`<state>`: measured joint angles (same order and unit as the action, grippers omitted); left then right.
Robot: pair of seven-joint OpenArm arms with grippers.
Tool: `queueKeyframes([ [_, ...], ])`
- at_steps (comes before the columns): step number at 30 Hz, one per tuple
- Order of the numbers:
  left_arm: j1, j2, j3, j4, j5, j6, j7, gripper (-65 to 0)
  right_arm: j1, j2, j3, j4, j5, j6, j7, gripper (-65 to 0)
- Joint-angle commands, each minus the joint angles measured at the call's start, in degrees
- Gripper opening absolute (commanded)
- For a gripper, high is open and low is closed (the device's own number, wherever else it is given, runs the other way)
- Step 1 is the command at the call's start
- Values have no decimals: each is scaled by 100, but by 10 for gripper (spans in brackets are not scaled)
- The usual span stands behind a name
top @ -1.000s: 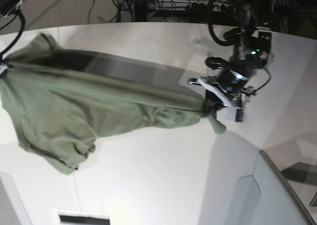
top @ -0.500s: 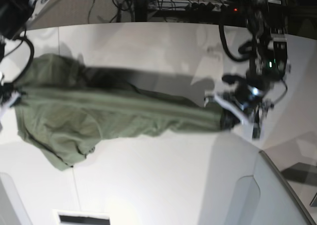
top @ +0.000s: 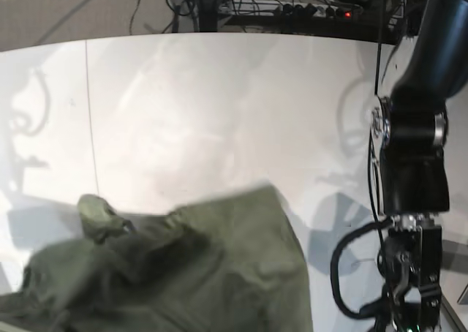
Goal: Layout the t-shirt on the table in an organized manner, then fold the t-shirt properly
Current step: 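Lift the t-shirt with both grippers and swing it across the table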
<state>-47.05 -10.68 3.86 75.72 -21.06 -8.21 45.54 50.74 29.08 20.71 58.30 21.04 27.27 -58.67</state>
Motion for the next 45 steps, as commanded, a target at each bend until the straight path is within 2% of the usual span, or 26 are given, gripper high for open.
queueKeyframes([
  [1,-179,-150,-47,203,203,148,-110,-650,214,226,8,187,-174,-59,78,-650],
  [3,-29,-247,-39,388,203,148,-110,-650,56,296,8,416,-165,-59,26,-650],
  [5,428,-308,-47,617,203,148,-110,-650,-393,305,52,697,-165,-59,-89,-650],
  [9,1377,-431,-47,1267,203,148,-136,-650,-1474,252,70,1400,-156,-59,78,-650],
  [12,1852,-458,-214,1645,203,148,-110,-650,-2116,68,184,2095,-148,-94,-308,-650],
  [14,2292,-475,-557,2023,211,148,-110,-650,-2608,-90,729,2781,-148,-94,-678,-650],
  [16,2722,-642,-812,2577,211,148,66,-650,-3144,-258,1292,3545,-148,-94,-985,-650],
  [20,3285,-809,-926,3658,203,148,769,-650,-3813,-301,2039,4776,-148,-67,-1645,-650],
  [24,3619,-1047,-1190,3861,150,148,804,-650,-4173,-372,2558,5480,-148,-59,-1917,-650],
  [28,3487,-880,-1788,3843,-105,148,796,-650,-4191,-372,2742,5480,-148,-59,-1812,-650],
  [31,3303,-836,-1823,3790,-378,148,813,-650,-4041,-381,2171,5365,-148,-85,-1812,-650],
  [35,3100,-581,-1287,3606,-272,148,822,-650,-3830,-469,1714,5225,-174,-102,-1803,-650],
  [36,3109,-510,-1164,3544,-263,148,813,-650,-3821,-574,1687,5225,-174,-102,-1803,-650],
  [39,3311,-88,-636,3333,-439,139,796,-650,-3751,-723,1696,5216,-183,-102,-1820,-650],
  [41,3461,298,-47,3069,-650,122,752,-650,-3769,-750,1722,5207,-183,-102,-1820,-650],
  [43,3496,615,594,2700,-756,122,391,-650,-3813,-750,1731,5198,-183,-102,-1812,-650],
  [45,3549,896,1394,2129,-782,122,-277,-650,-3830,-750,1740,5198,-183,-102,-1812,-650],
])
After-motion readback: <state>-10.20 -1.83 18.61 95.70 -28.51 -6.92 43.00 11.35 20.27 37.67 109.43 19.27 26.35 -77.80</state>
